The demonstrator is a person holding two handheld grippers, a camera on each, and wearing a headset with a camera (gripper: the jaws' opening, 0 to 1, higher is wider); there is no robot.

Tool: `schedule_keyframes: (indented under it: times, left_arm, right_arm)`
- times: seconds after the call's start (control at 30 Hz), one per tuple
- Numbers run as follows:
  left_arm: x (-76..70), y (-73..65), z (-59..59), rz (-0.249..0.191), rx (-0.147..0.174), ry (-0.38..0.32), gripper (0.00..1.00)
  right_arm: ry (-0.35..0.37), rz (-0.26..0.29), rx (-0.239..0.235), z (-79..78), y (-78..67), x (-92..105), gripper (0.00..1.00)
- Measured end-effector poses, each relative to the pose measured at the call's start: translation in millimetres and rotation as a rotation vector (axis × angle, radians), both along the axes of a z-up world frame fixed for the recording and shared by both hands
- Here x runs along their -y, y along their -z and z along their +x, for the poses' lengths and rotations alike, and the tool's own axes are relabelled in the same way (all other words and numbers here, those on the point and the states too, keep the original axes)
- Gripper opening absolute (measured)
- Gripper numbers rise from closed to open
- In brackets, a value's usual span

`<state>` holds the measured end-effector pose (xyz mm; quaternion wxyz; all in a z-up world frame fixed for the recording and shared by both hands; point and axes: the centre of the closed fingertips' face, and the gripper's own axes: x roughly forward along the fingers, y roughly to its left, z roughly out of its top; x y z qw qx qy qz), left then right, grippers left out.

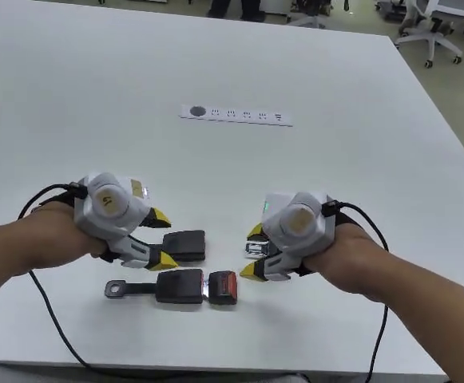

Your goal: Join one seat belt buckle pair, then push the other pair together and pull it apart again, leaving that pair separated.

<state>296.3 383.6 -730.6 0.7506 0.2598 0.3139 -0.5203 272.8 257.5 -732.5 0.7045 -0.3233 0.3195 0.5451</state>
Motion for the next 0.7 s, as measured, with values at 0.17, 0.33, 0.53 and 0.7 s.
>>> schedule_keyframes:
  times: [0.17, 0.33, 0.53, 0.7]
  left_arm:
    - [-0.6, 5.3, 2.6, 0.047, -0.004, 0.034, 0.44]
    - [4.2, 12.7, 3.4, 0.062, -0.015, 0.048, 0.44]
    - [5.3, 25.6, 6.4, 0.094, -0.023, 0.075, 0.44]
    - [3.2, 35.8, 16.0, 0.092, -0.035, 0.078, 0.42]
  right_arm:
    - [0.031, -0.022, 0.004, 12.4, 5.9, 21.4, 0.35]
    - [0.045, -0.055, 0.003, 23.8, 16.8, 41.8, 0.35]
    - [0.046, -0.091, -0.004, 30.8, 25.0, 58.3, 0.36]
    - [0.029, -0.108, -0.016, 35.4, 33.6, 60.8, 0.36]
